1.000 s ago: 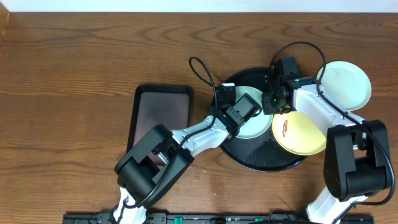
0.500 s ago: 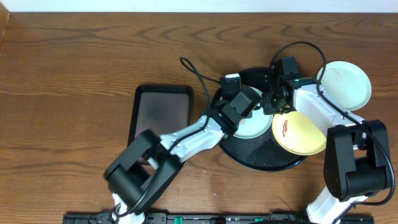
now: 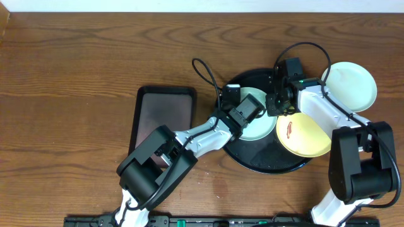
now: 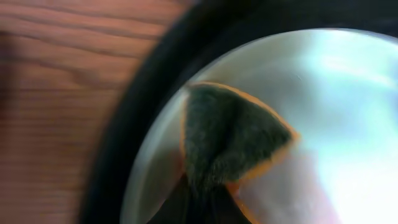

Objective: Clean dirty plates on tray and stack at the side
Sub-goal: 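Scrub the green plate with the sponge while the right gripper holds its rim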

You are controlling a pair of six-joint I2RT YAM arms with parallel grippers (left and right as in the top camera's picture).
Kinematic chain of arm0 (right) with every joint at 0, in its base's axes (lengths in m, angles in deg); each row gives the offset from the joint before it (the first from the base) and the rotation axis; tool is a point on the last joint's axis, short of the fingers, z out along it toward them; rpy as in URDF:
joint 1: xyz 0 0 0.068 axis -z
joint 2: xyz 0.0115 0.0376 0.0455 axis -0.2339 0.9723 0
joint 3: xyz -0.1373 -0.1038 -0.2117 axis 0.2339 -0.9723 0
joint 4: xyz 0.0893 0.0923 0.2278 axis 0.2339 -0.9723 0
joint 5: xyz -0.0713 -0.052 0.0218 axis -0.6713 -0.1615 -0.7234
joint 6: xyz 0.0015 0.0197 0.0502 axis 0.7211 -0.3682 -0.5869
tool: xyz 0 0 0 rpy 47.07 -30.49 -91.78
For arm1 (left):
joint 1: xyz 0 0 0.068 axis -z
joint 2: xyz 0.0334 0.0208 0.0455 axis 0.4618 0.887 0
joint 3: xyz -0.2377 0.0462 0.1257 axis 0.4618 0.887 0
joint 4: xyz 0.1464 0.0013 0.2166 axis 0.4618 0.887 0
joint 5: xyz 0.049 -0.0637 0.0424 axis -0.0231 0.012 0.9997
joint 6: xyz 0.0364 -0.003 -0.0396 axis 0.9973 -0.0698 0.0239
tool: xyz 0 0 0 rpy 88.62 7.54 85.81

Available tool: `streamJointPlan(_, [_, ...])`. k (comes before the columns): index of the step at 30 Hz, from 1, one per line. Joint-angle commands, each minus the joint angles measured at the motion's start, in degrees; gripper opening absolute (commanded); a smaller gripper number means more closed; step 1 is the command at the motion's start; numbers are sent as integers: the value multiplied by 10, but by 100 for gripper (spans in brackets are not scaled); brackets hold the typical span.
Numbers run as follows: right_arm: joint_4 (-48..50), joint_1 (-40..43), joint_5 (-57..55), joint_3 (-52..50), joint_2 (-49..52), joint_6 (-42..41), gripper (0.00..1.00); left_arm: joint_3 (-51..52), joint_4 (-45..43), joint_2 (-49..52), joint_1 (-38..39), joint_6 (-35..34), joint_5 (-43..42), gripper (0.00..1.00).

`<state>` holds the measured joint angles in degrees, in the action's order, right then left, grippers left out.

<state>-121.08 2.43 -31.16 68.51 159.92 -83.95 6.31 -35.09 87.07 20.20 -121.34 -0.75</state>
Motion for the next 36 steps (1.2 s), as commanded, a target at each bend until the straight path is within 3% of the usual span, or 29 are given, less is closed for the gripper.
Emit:
streamJointPlan(1, [0,4,1,-6,-5,-7,1,10,36,-9,-5,27,89,8])
streamJointPlan(6, [0,4,1,-6,-5,-7,1,10,22,-78,-5,23,79,7])
streamJointPlan(10, [1,4,1,-6,-5,-7,1,10,-20,-95,-5,-22,-16,8])
streamJointPlan(15, [2,4,1,-6,-5,-8,1,10,-92,-48,-5,-106,-103,8])
streamJointPlan(20, [2,4,1,-6,-5,-8,1,10,-185,17,-5,-118,-185,7])
streamJointPlan(26, [1,4,1,-6,-5,-7,1,10,-172,43,-5,-110,-177,8])
streamJointPlan(32, [0,4,1,-6,-5,-7,1,10,-86,43,-16,-1,-1,8])
streamJointPlan(36, [0,4,1,-6,-5,-7,1,10,-38,33,-40,8,27,8])
